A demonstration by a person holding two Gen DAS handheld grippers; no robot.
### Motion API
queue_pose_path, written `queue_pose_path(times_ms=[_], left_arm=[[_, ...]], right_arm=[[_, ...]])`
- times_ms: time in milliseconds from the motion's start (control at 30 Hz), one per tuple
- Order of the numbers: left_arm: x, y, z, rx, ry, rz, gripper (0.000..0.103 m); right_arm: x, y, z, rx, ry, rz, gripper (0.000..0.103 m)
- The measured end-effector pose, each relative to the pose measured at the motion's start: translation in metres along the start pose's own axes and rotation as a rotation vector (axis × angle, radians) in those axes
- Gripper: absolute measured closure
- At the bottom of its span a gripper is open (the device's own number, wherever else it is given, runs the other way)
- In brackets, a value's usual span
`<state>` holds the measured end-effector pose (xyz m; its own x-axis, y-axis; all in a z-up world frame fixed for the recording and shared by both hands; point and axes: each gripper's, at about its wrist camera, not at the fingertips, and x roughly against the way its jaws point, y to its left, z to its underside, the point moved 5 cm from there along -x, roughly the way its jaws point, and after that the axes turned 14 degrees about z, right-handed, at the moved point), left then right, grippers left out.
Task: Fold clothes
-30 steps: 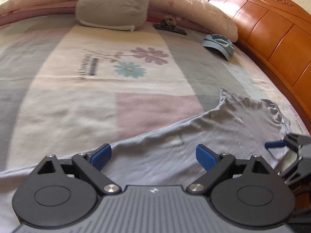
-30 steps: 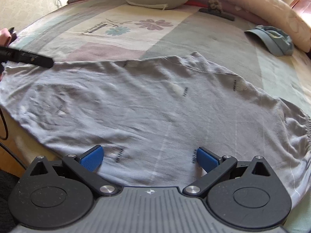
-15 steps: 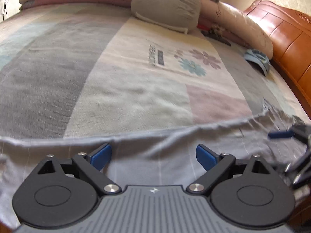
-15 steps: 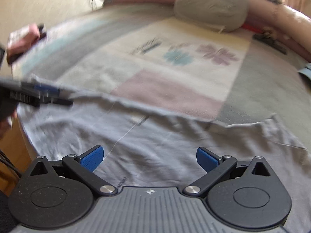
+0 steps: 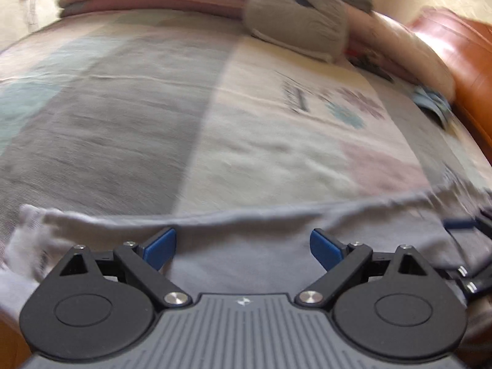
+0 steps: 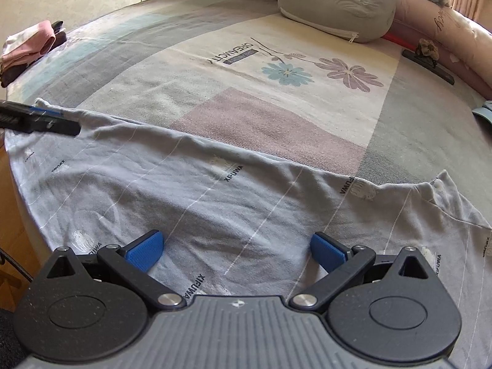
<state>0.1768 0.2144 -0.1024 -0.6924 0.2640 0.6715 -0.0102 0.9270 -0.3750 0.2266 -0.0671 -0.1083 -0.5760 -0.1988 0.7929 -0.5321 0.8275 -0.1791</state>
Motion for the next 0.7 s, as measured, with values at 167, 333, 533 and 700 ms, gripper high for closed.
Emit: queue_pose_path(times_ms=[167,333,533,700], left_arm=[[0.019,-0.002,-0.006,-0.030,-0.014,0.004,0.009],[0.045,0.002,0.015,-0.014,0.026,0.002,0.009],[0.059,0.020,0.042,0.066,0.058,-0.055,0.009],[0.068,0.029,0.023,0.065,-0.031,-0.046,0.009]], right_arm=[[0.000,0.001,0.000,-0.002,0.007,0.007,0.000],[0.000,0.001,0.001,-0.005,0.002,0.008,0.000],[0.000,0.000,0.000,-0.002,0.000,0.006,0.000],[-0.001,0.000,-0.001,0.003,0.011,0.006,0.000]])
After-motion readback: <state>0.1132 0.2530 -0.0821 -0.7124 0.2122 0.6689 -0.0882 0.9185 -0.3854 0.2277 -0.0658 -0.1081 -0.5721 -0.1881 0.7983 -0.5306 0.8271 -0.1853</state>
